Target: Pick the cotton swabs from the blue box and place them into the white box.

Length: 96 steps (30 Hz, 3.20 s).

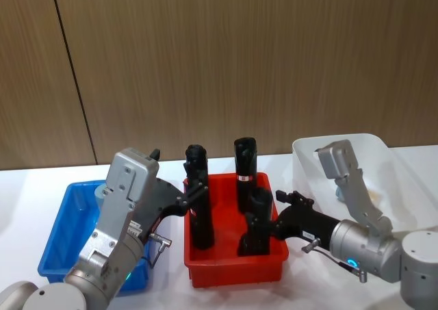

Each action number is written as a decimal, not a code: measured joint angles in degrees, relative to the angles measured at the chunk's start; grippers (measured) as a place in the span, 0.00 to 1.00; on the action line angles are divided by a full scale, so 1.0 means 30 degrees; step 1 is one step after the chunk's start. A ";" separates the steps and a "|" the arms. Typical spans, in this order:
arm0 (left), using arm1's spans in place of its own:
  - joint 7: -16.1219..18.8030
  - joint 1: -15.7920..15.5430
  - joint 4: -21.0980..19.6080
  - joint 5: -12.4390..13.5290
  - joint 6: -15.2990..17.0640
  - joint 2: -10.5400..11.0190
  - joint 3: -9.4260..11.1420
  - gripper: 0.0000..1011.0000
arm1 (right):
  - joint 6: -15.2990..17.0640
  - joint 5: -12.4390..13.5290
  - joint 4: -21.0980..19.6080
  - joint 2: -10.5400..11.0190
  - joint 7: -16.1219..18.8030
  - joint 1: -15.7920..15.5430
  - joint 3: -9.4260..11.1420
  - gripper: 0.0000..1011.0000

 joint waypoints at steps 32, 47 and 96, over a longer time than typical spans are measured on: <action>0.0001 0.0001 -0.0001 0.0001 0.0000 0.0000 0.0001 0.99 | -0.0026 -0.0127 0.1873 -0.0934 -0.0592 0.1365 -0.0547 0.58; 0.0001 0.0001 -0.0001 0.0001 0.0001 0.0000 0.0000 0.99 | 0.0248 0.0415 -0.0146 -0.0552 -0.0935 0.0907 -0.0379 0.39; 0.0000 0.0001 -0.0001 0.0001 0.0000 -0.0001 0.0001 0.99 | -0.2600 0.0436 0.0777 0.1249 -0.4631 0.2628 0.2271 0.35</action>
